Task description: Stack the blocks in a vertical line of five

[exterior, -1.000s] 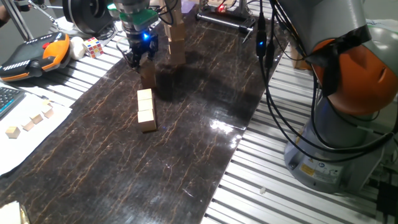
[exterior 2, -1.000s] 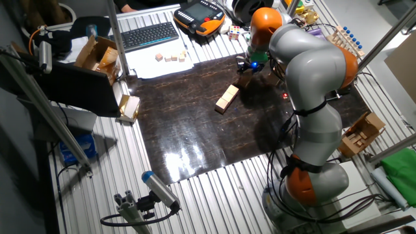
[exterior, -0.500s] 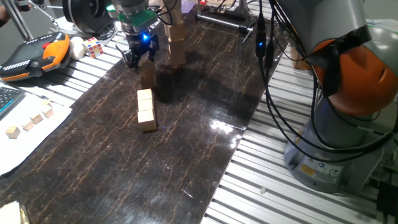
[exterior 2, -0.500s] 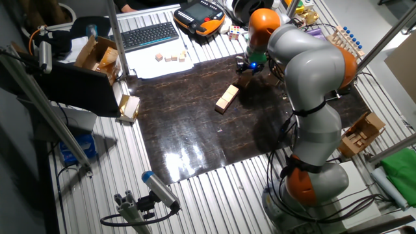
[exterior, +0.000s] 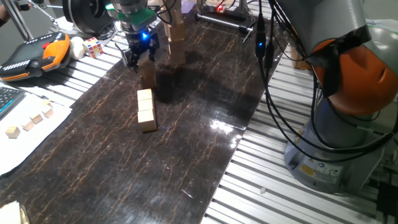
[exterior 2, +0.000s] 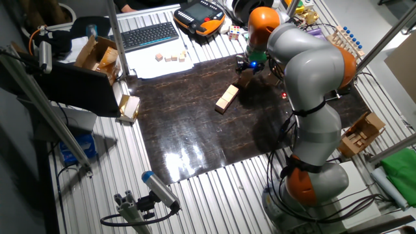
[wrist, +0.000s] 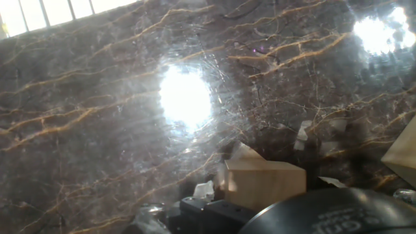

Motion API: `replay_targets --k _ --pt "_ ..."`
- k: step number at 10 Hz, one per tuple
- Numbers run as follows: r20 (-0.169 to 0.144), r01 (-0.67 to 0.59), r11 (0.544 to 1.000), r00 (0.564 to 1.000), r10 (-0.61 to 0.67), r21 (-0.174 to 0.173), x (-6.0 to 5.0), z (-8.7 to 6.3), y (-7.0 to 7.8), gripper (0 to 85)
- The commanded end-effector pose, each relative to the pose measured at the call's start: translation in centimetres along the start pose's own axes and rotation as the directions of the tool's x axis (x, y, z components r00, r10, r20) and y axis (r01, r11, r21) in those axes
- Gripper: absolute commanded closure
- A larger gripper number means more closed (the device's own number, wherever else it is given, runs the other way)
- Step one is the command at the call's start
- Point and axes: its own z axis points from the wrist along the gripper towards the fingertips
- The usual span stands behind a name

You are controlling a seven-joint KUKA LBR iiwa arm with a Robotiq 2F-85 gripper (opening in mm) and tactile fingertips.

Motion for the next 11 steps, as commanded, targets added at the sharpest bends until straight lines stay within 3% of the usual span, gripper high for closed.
replay_targets --k 1,3,6,9,11 --pt "-0.003 -0.005 1.0 1.0 0.005 0.002 0.1 -0.5 0.0 7.0" --pt "-0.031 -0.042 0.999 0.999 0.042 0.008 0.7 -2.3 0.1 6.3" --pt "-0.055 -0.224 0.974 0.973 0.224 -0.002 2.9 -4.1 1.8 6.3" --pt "-0.024 -0.359 0.933 0.933 0.359 0.002 5.1 -3.1 3.9 6.3" --pt "-0.013 -0.403 0.915 0.915 0.403 -0.004 5.8 -1.9 4.7 5.7"
